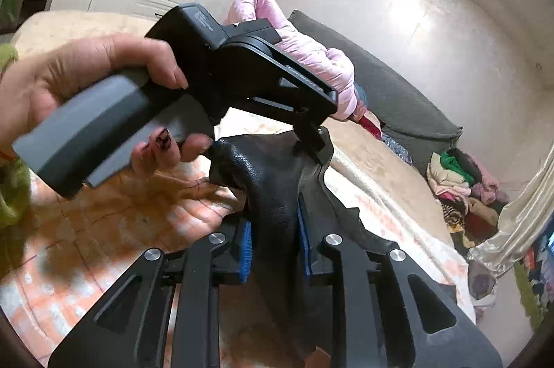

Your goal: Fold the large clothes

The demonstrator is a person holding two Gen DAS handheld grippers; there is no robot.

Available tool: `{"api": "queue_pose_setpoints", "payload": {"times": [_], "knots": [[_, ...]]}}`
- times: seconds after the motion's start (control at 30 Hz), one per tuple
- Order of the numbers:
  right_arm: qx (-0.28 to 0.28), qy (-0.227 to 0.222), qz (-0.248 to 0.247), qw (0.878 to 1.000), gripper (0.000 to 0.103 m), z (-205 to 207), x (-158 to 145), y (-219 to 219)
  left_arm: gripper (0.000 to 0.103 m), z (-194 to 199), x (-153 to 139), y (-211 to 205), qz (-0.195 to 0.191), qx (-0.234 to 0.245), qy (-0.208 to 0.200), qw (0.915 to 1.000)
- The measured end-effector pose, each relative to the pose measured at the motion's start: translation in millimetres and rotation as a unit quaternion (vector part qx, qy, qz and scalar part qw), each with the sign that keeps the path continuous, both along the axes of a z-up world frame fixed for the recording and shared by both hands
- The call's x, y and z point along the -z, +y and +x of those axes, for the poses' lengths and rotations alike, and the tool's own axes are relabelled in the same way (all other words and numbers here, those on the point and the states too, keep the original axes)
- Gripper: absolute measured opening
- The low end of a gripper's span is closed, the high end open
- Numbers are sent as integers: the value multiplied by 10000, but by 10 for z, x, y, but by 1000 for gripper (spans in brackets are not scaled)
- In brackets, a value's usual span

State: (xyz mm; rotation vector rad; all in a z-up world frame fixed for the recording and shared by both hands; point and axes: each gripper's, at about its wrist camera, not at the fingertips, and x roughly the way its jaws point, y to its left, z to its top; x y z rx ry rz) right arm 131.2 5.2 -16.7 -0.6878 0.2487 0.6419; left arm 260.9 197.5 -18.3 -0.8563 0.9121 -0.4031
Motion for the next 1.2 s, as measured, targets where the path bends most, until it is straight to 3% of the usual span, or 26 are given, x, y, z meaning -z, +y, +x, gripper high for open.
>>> {"api": "queue_pose_setpoints", "payload": {"times": [0.2, 0.3, 0.4, 0.6, 0.77, 0.97, 1.07, 1.13, 1.2], "knots": [[-13, 32, 172, 9998, 19, -57, -107, -145, 51, -56, -244, -262, 359, -197, -183, 9990], [39, 127, 469, 9988, 18, -72, -236, -339, 45, -98, -485, -421, 465, -246, -312, 9981], [148, 435, 1044, 9935, 17, -22, -447, -693, 44, -69, -801, -752, 881, -117, -485, 9949], [568, 1097, 2258, 9663, 16, 195, -699, -1559, 44, 75, -1183, -1483, 1363, 211, -673, 9882], [1020, 1355, 2808, 9447, 14, 307, -722, -2169, 44, 243, -1281, -2178, 1811, 551, -740, 9791], [1502, 1579, 3350, 9167, 13, 391, -627, -2794, 45, 433, -1294, -2847, 2087, 944, -766, 9704], [1847, 1865, 3557, 8970, 13, 477, -522, -3107, 45, 508, -1254, -3135, 2052, 1167, -744, 9689], [2182, 2245, 3657, 8765, 13, 613, -378, -3327, 54, 495, -1228, -3223, 2101, 1186, -755, 9675], [2536, 2569, 3607, 8600, 13, 698, -199, -3489, 61, 417, -1153, -3276, 2457, 1223, -842, 9579]]}}
